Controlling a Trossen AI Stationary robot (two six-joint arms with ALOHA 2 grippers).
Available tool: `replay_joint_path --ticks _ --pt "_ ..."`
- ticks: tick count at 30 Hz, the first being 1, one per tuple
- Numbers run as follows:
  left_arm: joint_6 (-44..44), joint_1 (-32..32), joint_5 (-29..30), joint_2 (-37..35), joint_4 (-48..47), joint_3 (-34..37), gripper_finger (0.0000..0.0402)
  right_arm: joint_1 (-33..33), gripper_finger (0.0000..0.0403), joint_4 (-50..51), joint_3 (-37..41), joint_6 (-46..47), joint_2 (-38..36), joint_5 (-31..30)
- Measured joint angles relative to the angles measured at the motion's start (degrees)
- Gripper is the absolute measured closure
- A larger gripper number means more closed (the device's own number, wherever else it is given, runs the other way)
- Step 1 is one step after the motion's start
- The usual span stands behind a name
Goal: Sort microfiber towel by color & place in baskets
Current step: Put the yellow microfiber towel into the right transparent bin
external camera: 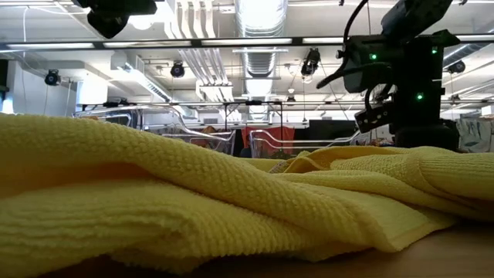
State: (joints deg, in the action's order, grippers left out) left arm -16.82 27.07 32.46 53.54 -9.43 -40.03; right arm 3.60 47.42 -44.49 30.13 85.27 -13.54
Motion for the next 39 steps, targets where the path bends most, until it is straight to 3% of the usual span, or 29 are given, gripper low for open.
replay_joint_path --ticks 10,16,23,31,39 --pt "-0.5 0.0 0.0 0.0 0.0 -0.1 0.0402 0.9 0.0394 4.9 -1.5 1.4 -7.1 0.9" --pt "-0.5 0.0 0.0 0.0 0.0 -0.1 0.0402 2.1 0.0394 4.6 -3.8 2.2 -15.7 8.7" --pt "-0.5 0.0 0.0 0.0 0.0 -0.1 0.0402 5.0 0.0394 2.3 -7.9 3.1 -24.4 13.7" --pt "-1.2 0.0 0.0 0.0 0.0 -0.2 0.0402 8.4 0.0394 -5.0 -14.4 -1.0 -30.3 12.6" --pt "-1.3 0.0 0.0 0.0 0.0 -0.2 0.0402 8.5 0.0394 -6.8 -24.2 -12.5 -29.3 7.7"
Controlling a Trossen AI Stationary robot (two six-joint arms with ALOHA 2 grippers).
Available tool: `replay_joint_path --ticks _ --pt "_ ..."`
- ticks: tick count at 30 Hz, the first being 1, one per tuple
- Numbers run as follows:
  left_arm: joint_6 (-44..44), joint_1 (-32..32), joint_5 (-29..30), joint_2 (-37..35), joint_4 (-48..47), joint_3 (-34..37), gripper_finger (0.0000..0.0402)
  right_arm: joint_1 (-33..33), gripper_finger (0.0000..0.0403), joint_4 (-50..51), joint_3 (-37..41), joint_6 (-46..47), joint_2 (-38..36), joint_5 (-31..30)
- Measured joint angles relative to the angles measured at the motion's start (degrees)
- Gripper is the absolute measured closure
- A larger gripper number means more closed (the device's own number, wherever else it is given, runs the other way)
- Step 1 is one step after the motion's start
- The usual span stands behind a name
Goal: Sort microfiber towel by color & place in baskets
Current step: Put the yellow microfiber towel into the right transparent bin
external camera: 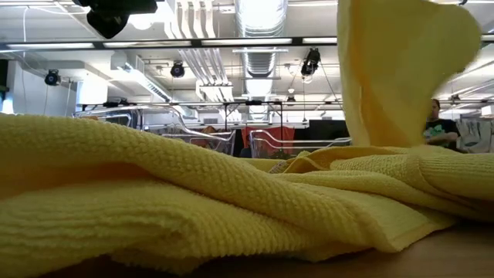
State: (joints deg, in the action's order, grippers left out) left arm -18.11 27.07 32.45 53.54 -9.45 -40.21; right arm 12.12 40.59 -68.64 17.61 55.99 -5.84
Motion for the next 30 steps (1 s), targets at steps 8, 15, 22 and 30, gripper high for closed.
replay_joint_path --ticks 8,15,22,30 --pt "0.0 0.0 0.0 0.0 0.0 0.0 0.0402 -1.4 0.0394 -5.7 -8.5 -11.5 3.6 -5.4" --pt "0.0 0.0 0.0 0.0 0.0 0.0 0.0402 -5.3 0.0394 -11.6 -14.1 -18.7 7.6 -9.2" --pt "0.1 0.0 0.0 0.0 -0.1 0.1 0.0402 -10.1 0.0394 -17.4 -19.2 -24.3 11.1 -9.4" --pt "0.2 0.0 -0.1 0.0 -0.6 0.1 0.0402 -15.9 0.0394 -23.5 -21.1 -30.4 12.9 -11.5"
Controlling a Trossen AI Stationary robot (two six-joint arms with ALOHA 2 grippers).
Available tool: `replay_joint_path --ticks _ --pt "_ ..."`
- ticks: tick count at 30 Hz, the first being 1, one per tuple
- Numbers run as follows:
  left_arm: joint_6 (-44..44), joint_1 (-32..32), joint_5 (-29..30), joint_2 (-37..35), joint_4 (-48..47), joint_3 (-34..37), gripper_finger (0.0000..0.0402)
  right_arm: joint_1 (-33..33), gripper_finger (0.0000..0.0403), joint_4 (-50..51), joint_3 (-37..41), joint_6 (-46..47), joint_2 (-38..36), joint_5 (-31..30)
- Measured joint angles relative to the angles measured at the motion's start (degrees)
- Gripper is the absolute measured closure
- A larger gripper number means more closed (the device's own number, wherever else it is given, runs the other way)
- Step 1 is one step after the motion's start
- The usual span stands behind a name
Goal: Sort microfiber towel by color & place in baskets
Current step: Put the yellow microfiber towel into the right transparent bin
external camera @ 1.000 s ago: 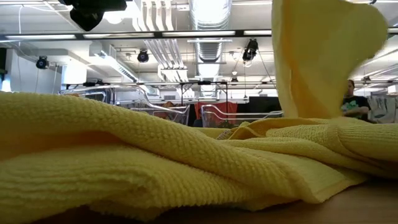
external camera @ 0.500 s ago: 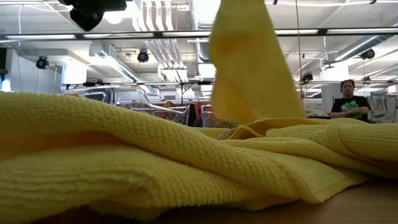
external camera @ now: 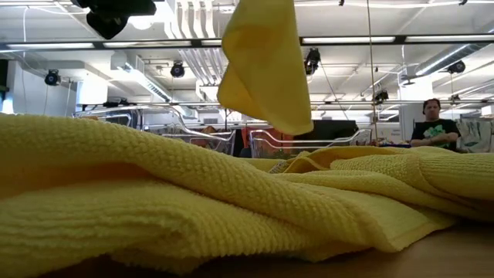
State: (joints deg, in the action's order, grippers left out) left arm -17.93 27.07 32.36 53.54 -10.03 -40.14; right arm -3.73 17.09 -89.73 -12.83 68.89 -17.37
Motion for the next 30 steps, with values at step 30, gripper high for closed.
replay_joint_path --ticks 30 --pt "0.0 0.0 0.0 0.0 -0.7 0.0 0.0402 -18.2 0.0394 9.0 1.0 -0.1 7.7 4.9"
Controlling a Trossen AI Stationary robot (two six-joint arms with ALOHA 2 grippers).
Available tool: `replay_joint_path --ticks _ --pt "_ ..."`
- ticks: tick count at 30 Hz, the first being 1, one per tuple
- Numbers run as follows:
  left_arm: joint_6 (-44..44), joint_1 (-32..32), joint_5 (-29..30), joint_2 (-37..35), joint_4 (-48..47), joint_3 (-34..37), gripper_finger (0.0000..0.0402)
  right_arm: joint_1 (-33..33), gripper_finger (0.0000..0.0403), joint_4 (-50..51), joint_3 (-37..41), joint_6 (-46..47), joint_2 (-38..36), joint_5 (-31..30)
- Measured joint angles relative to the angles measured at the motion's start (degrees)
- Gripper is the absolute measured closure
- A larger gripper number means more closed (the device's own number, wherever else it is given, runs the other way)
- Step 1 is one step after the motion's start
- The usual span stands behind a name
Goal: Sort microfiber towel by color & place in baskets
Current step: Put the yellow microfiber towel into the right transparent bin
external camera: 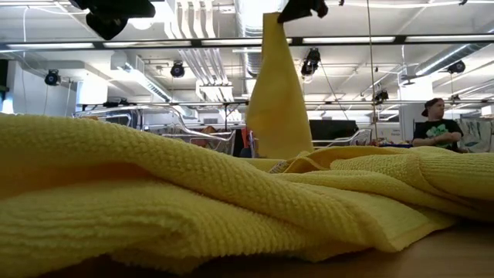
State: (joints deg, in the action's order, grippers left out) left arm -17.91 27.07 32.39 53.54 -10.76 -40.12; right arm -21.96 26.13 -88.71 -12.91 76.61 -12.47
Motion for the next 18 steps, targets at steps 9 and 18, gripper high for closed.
replay_joint_path --ticks 9,18 --pt "0.0 0.0 0.0 0.0 -0.1 0.0 0.0402 0.2 0.0394 10.0 0.3 5.4 -0.1 12.2" --pt "0.0 0.0 0.0 0.0 -0.2 0.0 0.0402 0.7 0.0394 16.3 0.3 7.2 -2.9 28.9"
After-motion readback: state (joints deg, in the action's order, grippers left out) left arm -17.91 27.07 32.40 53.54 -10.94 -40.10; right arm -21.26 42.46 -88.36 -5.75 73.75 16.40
